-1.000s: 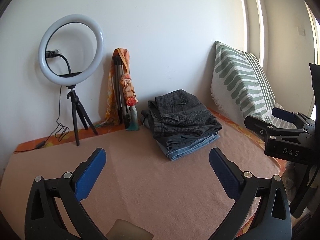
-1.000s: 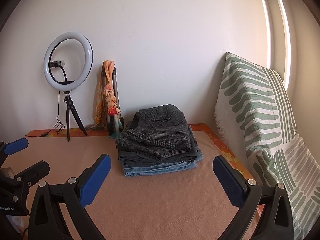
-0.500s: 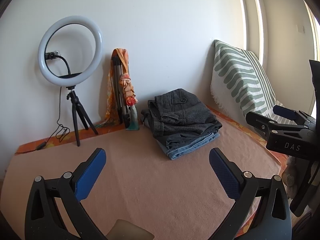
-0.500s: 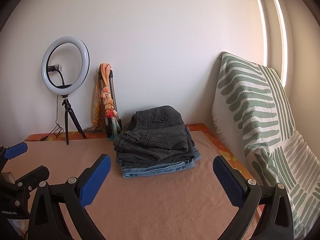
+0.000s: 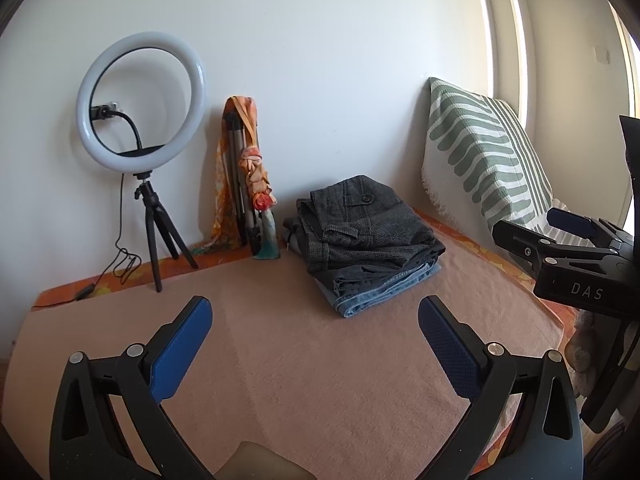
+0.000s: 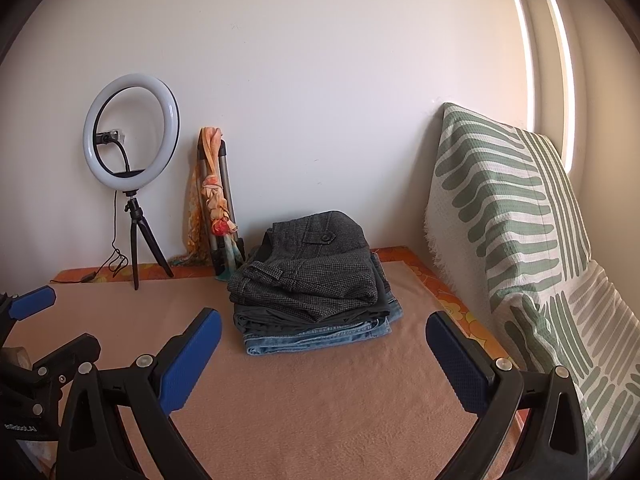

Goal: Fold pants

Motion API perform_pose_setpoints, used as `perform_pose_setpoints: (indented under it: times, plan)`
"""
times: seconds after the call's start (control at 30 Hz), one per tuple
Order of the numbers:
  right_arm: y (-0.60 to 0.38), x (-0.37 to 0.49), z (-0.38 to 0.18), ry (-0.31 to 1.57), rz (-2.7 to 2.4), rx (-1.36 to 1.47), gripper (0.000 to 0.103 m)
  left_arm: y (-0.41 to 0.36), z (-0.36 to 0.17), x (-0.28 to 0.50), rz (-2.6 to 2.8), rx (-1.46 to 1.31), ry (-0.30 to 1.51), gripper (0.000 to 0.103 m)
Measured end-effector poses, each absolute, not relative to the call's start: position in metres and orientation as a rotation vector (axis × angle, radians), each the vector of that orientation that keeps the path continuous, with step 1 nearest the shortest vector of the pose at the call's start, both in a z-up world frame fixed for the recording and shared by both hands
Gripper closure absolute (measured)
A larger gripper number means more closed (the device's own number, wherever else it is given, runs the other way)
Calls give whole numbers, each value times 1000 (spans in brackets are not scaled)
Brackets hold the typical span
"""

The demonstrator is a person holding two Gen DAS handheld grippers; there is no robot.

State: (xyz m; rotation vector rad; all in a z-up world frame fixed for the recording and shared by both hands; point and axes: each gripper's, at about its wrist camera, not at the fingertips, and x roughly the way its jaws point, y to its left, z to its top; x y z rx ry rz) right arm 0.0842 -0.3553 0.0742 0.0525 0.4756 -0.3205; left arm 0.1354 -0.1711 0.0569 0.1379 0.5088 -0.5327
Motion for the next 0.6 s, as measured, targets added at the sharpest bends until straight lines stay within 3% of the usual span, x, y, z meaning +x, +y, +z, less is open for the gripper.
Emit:
perform_pose_setpoints:
  times: [0.6]
  plan:
    - [-351, 84, 74, 480, -313, 55, 0, -171, 56, 135, -528, 139, 513, 0]
